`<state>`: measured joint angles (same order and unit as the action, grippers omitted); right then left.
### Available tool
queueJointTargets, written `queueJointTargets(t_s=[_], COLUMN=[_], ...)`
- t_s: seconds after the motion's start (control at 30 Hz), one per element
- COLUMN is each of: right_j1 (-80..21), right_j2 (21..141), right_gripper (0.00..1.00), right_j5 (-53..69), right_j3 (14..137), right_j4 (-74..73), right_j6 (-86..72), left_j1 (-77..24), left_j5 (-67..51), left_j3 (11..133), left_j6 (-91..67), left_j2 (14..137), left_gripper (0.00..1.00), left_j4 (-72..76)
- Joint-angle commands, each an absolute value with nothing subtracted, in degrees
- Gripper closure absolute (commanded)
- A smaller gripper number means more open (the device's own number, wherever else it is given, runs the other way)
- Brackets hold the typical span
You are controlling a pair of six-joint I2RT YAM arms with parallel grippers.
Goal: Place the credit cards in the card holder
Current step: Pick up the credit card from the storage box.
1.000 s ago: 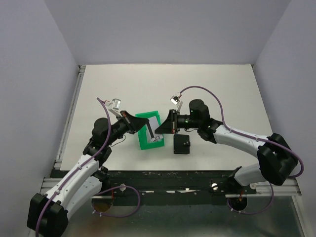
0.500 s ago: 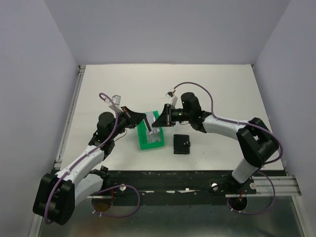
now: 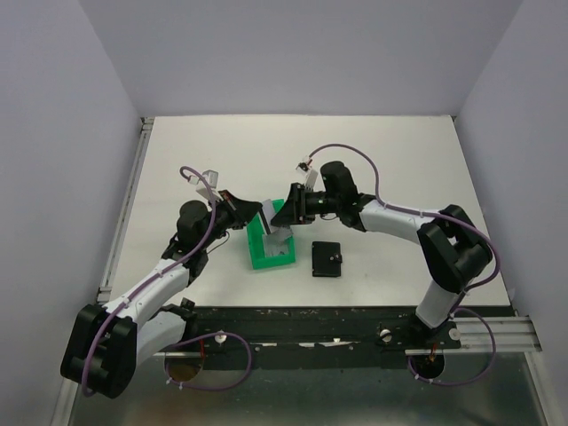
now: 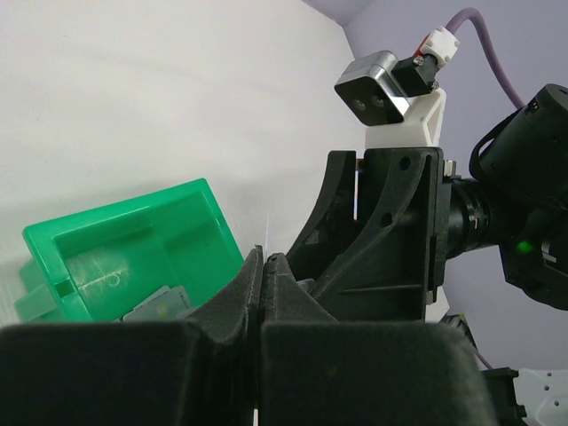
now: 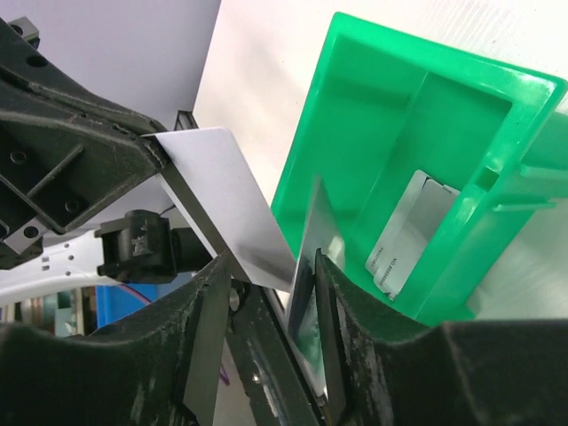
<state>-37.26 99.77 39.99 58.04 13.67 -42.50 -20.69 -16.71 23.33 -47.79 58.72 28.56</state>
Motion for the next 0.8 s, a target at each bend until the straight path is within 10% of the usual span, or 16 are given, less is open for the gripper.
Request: queueJointTargets(t_s=[0.0,0.77], right_j1=[-37.0,-36.3], right_j2=[100.37,95.98], right_gripper=[0.46,0.34], right_j5=[39.03,41.04], right_j3=[60.2,58.19], right_j4=[10.9,12.57], right_j6=[-40.08,-39.2], left_j1=[-20.57,-20.04], left_j5=[-14.15,-25.21], left_j3=[22.68,23.91], left_j6=[-46.23,-50.53], left_j2=[58.18,57.57], left_gripper=[1.0,1.0], left_j4=[28.39,31.38])
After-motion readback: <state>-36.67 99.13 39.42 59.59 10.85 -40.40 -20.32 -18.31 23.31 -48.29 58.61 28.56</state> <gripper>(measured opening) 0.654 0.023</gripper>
